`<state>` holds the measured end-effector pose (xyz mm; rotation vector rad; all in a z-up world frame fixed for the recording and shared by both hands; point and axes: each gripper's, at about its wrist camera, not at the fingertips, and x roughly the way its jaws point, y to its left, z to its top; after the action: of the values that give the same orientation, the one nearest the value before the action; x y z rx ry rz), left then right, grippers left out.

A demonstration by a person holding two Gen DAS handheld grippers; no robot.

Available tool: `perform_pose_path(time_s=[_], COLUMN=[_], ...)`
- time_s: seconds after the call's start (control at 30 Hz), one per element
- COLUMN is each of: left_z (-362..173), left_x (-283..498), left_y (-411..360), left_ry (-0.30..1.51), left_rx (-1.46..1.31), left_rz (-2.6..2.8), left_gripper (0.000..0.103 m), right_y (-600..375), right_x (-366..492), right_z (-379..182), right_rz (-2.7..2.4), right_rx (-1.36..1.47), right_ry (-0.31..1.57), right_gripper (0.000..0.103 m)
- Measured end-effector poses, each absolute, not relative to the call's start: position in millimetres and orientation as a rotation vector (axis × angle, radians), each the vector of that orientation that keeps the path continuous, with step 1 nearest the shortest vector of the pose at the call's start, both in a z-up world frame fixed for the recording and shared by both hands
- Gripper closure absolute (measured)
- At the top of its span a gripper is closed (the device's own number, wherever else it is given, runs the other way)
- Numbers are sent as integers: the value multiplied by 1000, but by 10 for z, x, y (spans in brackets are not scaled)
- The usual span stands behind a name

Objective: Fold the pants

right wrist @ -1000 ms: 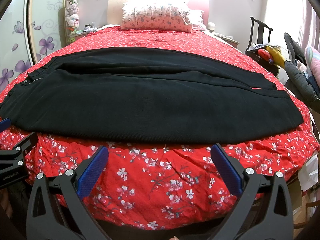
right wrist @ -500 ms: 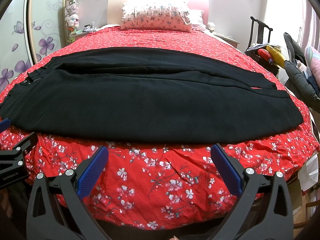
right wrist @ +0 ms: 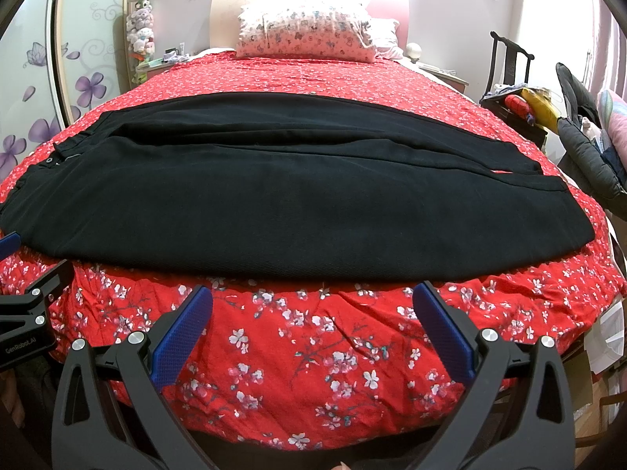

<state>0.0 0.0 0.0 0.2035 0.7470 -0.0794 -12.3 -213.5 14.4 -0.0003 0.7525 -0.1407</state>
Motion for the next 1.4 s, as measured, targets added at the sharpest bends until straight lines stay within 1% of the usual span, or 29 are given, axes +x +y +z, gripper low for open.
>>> perform_pose_path(time_s=[1.23,1.4], left_z=[0,44], left_x=[0,13], left_y=[-1,3], left_ry=[747,749], left_rx=[204,199], left_rz=[-79,-77], left_gripper=[2,2], right_y=[-2126,-2266], right_x=[-120,-113], right_z=[133,191], right_rz=[-134,-107], right_rx=[8,47], right_ry=[754,726], right_gripper=[1,1])
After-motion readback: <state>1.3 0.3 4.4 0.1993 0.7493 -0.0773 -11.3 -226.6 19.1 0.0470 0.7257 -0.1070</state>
